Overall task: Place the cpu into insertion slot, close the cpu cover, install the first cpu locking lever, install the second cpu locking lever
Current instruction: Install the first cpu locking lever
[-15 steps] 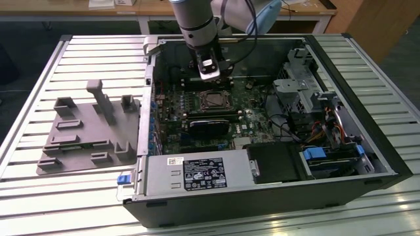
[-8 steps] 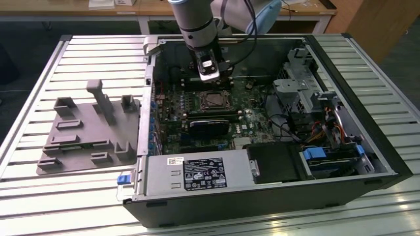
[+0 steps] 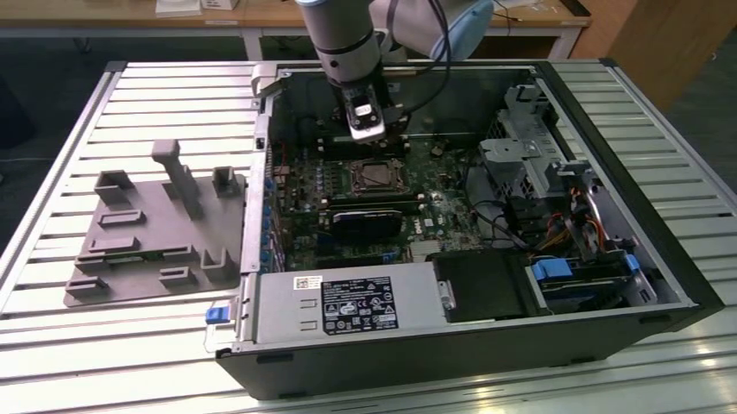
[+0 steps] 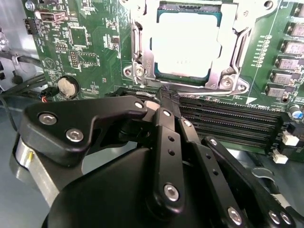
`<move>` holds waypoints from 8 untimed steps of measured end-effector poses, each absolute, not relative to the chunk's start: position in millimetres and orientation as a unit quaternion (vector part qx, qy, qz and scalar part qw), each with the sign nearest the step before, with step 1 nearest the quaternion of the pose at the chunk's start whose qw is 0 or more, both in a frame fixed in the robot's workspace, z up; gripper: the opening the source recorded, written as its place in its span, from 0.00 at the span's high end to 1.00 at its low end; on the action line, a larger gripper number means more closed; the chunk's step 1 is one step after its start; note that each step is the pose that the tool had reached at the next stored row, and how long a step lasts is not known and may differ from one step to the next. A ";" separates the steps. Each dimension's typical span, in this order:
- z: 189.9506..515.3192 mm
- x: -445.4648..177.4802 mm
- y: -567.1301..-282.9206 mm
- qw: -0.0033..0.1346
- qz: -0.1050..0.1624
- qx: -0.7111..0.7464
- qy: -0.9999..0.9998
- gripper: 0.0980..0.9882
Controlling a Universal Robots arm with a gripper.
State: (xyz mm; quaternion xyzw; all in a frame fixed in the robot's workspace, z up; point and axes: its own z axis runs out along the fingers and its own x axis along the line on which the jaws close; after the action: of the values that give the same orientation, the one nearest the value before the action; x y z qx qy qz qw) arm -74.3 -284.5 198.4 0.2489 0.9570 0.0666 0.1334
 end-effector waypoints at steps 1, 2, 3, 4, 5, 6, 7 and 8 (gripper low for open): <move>198.3 -74.3 -283.9 0.134 0.066 0.249 0.957 0.99; 198.3 -74.3 -283.3 0.134 0.065 0.249 0.957 0.99; 198.2 -74.2 -283.0 0.134 0.064 0.249 0.957 0.99; 198.0 -74.3 -283.0 0.135 0.062 0.248 0.957 0.99; 197.7 -74.3 -283.0 0.136 0.059 0.248 0.957 0.99; 197.3 -74.3 -283.0 0.136 0.057 0.247 0.958 0.99; 196.9 -74.3 -283.0 0.137 0.055 0.247 0.958 0.99; 196.5 -74.3 -282.9 0.138 0.052 0.247 0.958 0.99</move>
State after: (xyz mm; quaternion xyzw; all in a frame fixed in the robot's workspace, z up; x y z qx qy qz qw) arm -74.3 -282.9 196.5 0.2468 0.9578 0.0524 0.1380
